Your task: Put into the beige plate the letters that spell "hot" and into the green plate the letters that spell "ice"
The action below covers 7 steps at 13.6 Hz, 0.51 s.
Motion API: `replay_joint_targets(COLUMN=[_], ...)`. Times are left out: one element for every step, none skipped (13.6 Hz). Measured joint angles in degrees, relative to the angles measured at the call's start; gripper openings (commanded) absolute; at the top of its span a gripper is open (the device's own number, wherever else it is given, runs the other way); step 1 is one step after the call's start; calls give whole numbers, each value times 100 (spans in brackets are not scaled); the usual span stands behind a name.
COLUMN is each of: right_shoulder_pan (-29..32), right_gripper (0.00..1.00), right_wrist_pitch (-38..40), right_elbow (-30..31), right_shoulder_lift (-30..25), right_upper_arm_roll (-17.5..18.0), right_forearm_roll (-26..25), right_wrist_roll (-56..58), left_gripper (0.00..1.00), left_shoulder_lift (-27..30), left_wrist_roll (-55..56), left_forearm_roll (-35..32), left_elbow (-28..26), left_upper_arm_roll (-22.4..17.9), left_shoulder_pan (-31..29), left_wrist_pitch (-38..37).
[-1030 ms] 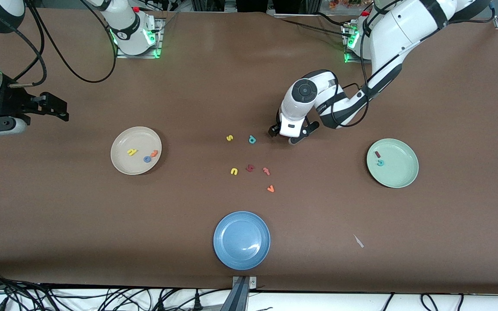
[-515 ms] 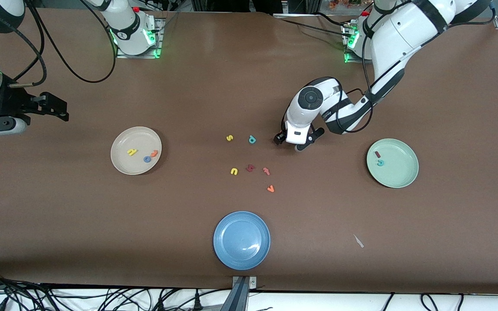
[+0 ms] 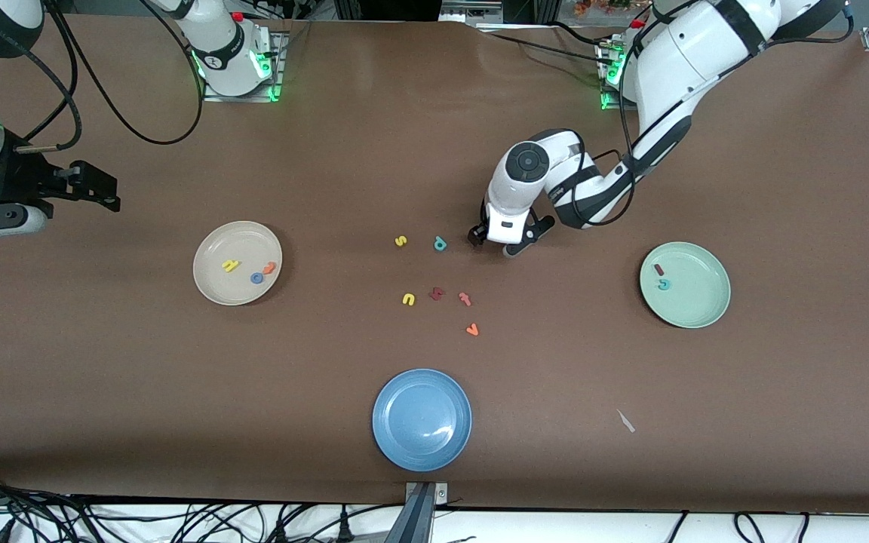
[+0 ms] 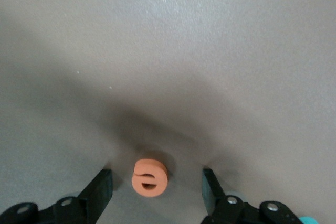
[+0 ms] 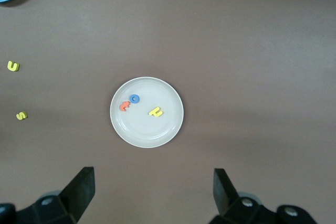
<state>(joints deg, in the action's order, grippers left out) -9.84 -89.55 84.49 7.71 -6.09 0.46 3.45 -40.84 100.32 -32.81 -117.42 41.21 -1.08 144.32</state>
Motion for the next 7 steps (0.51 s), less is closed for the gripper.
replay_joint_targets(right_shoulder_pan=[0, -1, -1, -1, -1, -1, -2], right_gripper=[100, 100, 100, 100, 100, 100, 100], right_wrist_pitch=[0, 0, 0, 2, 2, 2, 2], right_elbow=[0, 0, 0, 0, 0, 0, 0], right_shoulder_lift=[0, 0, 0, 0, 0, 0, 0], right_upper_arm_roll=[1, 2, 2, 2, 3, 3, 4], right_forearm_roll=[0, 0, 0, 1, 2, 3, 4], right_wrist_roll=[0, 0, 0, 0, 0, 0, 0], left_gripper=[32, 24, 17, 8, 5, 4, 2], left_shoulder_lift=[2, 3, 3, 3, 7, 7, 8], left_wrist_roll=[13, 18, 19, 19, 19, 19, 19], left_forearm_roll=[0, 0, 0, 0, 0, 0, 0], left_elbow=[11, 27, 46, 63, 66, 67, 70], left_upper_arm_roll=[2, 3, 1, -5, -6, -6, -9], left_shoulder_pan=[6, 6, 6, 6, 5, 4, -1], left_wrist_pitch=[3, 8, 14, 18, 18, 18, 17])
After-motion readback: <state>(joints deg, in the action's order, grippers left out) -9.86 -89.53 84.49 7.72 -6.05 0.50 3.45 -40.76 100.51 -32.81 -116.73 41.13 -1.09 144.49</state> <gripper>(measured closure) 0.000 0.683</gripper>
